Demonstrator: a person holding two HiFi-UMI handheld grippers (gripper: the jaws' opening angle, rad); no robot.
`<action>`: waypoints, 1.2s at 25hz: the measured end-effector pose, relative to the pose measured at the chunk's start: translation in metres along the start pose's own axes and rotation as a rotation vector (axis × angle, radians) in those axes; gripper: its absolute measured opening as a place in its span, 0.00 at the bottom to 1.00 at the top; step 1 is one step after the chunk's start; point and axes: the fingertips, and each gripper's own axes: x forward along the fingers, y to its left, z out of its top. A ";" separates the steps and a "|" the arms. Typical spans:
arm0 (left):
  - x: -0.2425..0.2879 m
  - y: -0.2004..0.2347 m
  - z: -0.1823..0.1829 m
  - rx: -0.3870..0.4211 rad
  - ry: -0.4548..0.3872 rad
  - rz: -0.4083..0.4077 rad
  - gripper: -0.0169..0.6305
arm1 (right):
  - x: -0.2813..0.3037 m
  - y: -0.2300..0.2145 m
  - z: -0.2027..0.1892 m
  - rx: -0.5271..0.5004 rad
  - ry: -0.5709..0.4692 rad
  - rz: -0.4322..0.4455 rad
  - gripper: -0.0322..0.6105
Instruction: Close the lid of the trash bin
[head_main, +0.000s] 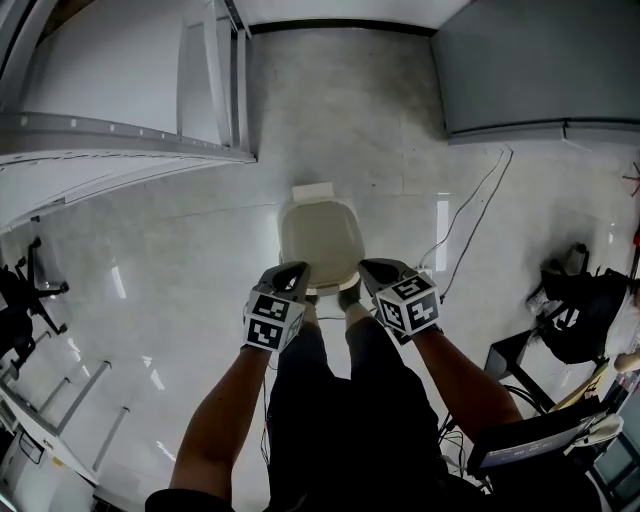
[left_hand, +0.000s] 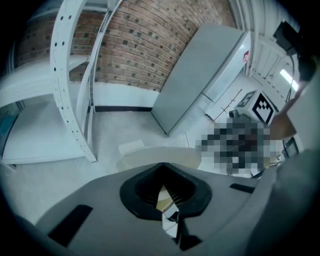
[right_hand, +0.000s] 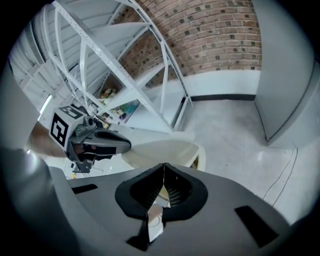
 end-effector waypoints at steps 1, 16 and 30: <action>0.006 -0.004 -0.017 -0.004 0.025 -0.004 0.02 | 0.004 0.001 -0.018 -0.006 0.033 0.004 0.06; 0.095 0.010 -0.157 0.035 0.258 -0.025 0.02 | 0.115 -0.018 -0.134 0.004 0.187 0.017 0.06; 0.081 0.018 -0.130 -0.039 0.166 -0.013 0.02 | 0.107 -0.023 -0.108 -0.009 0.127 0.009 0.06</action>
